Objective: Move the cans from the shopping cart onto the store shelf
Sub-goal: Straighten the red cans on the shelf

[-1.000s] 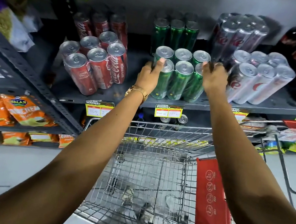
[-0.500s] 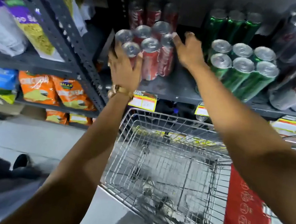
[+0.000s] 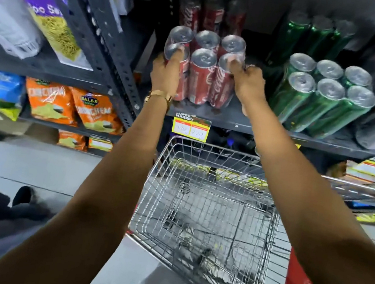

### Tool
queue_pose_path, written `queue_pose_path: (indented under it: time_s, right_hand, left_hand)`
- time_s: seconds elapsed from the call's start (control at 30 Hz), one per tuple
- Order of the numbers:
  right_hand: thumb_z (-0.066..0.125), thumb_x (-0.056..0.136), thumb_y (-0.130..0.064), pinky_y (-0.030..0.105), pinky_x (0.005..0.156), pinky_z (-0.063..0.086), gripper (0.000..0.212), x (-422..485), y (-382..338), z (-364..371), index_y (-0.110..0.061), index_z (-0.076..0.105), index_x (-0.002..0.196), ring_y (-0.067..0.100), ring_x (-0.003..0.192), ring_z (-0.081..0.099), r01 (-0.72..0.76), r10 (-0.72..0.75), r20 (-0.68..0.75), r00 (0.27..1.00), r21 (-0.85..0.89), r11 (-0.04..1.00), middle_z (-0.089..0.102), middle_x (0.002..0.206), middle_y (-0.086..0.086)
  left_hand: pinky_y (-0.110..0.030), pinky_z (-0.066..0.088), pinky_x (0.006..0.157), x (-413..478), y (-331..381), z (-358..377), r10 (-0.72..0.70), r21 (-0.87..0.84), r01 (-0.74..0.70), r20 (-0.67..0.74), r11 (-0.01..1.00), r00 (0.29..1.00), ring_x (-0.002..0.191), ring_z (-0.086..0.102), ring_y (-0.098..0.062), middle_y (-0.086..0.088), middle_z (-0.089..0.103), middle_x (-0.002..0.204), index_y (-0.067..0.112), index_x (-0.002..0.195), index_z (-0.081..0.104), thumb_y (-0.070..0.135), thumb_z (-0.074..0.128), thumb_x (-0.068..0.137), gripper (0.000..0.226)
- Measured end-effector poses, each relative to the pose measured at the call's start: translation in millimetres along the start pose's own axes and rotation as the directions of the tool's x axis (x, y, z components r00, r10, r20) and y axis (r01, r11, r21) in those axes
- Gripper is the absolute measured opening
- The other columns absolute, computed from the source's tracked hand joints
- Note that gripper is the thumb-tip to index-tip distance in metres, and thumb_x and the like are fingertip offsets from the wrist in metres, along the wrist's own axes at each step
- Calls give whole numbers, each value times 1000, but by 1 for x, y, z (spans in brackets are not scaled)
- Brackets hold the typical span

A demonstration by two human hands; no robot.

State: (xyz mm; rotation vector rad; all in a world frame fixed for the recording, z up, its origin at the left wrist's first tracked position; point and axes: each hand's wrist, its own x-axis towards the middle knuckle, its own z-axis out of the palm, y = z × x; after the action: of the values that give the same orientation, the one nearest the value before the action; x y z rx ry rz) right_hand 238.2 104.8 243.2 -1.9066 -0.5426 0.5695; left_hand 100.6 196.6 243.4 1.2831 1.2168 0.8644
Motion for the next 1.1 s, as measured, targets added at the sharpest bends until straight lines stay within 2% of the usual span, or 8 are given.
queue_pose_path:
  time_s: [0.07,0.17,0.33,0.47,0.6,0.67,0.77,1.1]
  right_hand:
    - [58,88,-39,19,46,32,48,-5,-1,-1,-19,32,53,9,53,37,-16,16,0,1000,23,1000,39,58,-4]
    - [58,89,-38,31,59,36,46,-8,-7,-5,-16,35,56,16,61,44,-40,37,36,999,83,996,44,65,3]
    - [61,84,-44,37,72,50,54,-9,-7,-9,9,59,92,24,78,59,-72,67,68,995,78,994,60,86,13]
    - [60,83,-49,53,85,54,57,-17,3,-7,8,55,87,25,77,57,-67,65,26,998,67,996,59,85,18]
    - [59,86,-48,38,69,47,59,-21,3,-3,11,55,89,21,77,53,-61,61,-1,998,132,989,58,85,14]
    - [59,86,-47,35,67,42,51,-21,4,-2,1,50,72,20,74,52,-49,50,-10,999,129,990,55,81,10]
    - [58,87,-45,31,63,38,47,-22,5,-2,-16,35,58,17,68,48,-32,34,-25,999,101,994,49,70,2]
    - [55,90,-43,29,56,35,46,-24,1,2,-17,35,57,11,56,42,-38,42,-66,997,64,997,44,63,-3]
  left_hand:
    - [-36,44,103,2,-1,-5,25,6,-25,27,1000,999,118,58,-23,-7,64,126,12,125,59,43,59,84,52]
    - [-40,47,103,0,-1,-8,18,-2,-18,49,1000,999,114,60,-22,-6,65,124,14,124,59,46,61,81,54]
    - [-33,49,93,-11,-9,-16,30,36,-32,55,999,998,111,60,-20,-6,63,124,14,126,56,50,60,81,58]
    - [-33,46,90,-12,-12,-17,6,76,-10,46,997,999,108,59,-20,-3,62,118,12,124,56,55,58,81,61]
    - [-33,43,94,-12,-10,-12,-3,52,2,14,999,1000,109,55,-20,2,55,110,14,123,53,55,58,82,58]
    - [-36,45,97,-12,-10,-12,9,62,-10,18,998,1000,108,57,-21,2,57,110,20,113,53,55,57,82,48]
    - [-39,46,101,-12,-10,-14,30,77,-32,27,997,999,110,58,-22,-3,62,118,19,114,56,56,56,82,49]
    - [-44,48,102,-7,-7,-18,55,86,-64,104,994,993,108,62,-21,-2,68,112,18,111,63,55,55,82,48]
